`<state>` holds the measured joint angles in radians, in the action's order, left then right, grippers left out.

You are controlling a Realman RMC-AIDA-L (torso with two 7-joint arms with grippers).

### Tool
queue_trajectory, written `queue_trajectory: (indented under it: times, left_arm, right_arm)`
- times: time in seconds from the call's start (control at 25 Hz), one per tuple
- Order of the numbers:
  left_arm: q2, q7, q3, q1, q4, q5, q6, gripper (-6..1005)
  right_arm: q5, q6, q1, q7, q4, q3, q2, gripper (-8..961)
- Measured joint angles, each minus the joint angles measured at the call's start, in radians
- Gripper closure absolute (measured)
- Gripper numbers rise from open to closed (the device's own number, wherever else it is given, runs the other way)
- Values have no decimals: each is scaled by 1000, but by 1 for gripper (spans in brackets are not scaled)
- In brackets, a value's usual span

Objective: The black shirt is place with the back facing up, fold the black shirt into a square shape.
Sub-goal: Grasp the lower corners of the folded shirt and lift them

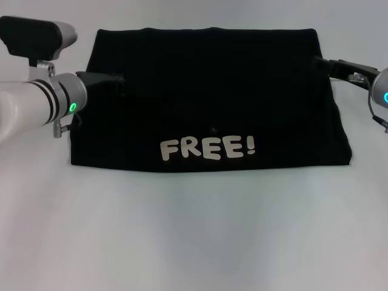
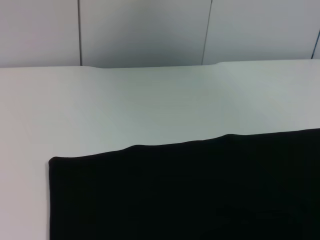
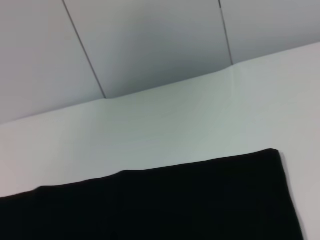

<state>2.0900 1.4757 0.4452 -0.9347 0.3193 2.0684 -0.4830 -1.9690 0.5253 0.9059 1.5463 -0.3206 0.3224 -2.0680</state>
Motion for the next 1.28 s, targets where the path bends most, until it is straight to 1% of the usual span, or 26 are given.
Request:
queue_trajectory:
  times: [0.16, 0.32, 0.6, 0.72, 0.84, 0.92, 1.0, 1.12, 1.28]
  left_arm:
    - [5, 0, 24, 5, 8, 1, 0, 972]
    - [4, 11, 23, 9, 14, -5, 6, 918]
    - [9, 13, 25, 18, 48, -3, 85, 672]
    - [9, 20, 24, 34, 82, -5, 84, 551]
    - [9, 73, 26, 59, 125, -1, 55, 424]
    - [6, 139, 28, 92, 169, 2, -21, 330]
    - [1, 202, 28, 127, 204, 3, -112, 236]
    - [-7, 320, 29, 197, 279, 3, -283, 165]
    - [-6, 384, 29, 268, 344, 6, -433, 71]
  right_arm:
    - [5, 20, -3, -4, 2, 0, 0, 347]
    - [2, 51, -15, -3, 3, 1, -1, 272]
    - [6, 109, -46, 3, 1, -4, 10, 254]
    - [6, 116, -53, 5, 1, -5, 13, 254]
    - [6, 120, -56, 9, 0, -5, 17, 254]
    - [6, 133, -59, 18, 0, -2, 22, 254]
    - [5, 175, -70, 37, 0, 1, 33, 253]
    - [1, 273, -98, 69, -1, 2, 59, 253]
    - [0, 419, -151, 112, -2, 3, 95, 253]
